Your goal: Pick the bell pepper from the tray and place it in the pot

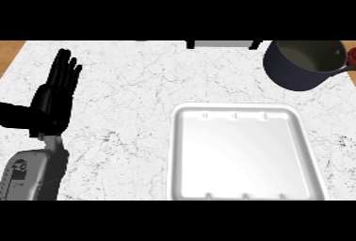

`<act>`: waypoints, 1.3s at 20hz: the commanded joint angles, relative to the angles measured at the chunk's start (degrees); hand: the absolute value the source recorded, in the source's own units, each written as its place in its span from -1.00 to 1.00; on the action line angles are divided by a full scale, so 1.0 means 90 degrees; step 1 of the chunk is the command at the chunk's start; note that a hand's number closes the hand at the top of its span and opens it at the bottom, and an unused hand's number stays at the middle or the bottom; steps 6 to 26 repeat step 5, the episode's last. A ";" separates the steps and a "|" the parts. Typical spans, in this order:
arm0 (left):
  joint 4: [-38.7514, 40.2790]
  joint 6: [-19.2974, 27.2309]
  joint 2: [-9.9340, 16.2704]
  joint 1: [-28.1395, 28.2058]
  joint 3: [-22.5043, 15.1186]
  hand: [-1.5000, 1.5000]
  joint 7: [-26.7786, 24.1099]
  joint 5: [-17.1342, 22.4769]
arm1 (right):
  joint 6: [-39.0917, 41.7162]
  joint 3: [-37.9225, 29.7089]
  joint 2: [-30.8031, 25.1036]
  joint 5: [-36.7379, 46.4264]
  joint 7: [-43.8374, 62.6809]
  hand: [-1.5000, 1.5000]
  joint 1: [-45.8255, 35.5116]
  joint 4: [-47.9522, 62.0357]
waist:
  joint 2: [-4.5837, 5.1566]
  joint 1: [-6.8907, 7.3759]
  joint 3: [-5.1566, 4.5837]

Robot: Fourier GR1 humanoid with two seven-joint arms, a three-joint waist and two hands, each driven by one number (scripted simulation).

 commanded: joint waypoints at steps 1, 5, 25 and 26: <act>-0.0156 0.0086 -0.0116 0.0096 -0.0119 0.00 0.0094 -0.0070 | 0.0496 -0.0206 -0.0377 -0.0269 -0.0123 -1.00 0.0392 0.0172 | -0.0009 0.0011 0.0007; 0.0003 0.0190 -0.0214 0.0062 -0.0138 0.00 -0.0045 -0.0164 | 0.0631 -0.0242 -0.0729 -0.0324 -0.0005 -1.00 0.0607 0.0237 | 0.0002 0.0013 0.0013; 0.0003 0.0190 -0.0214 0.0062 -0.0138 0.00 -0.0045 -0.0164 | 0.0631 -0.0242 -0.0729 -0.0324 -0.0005 -1.00 0.0607 0.0237 | 0.0002 0.0013 0.0013; 0.0003 0.0190 -0.0214 0.0062 -0.0138 0.00 -0.0045 -0.0164 | 0.0631 -0.0242 -0.0729 -0.0324 -0.0005 -1.00 0.0607 0.0237 | 0.0002 0.0013 0.0013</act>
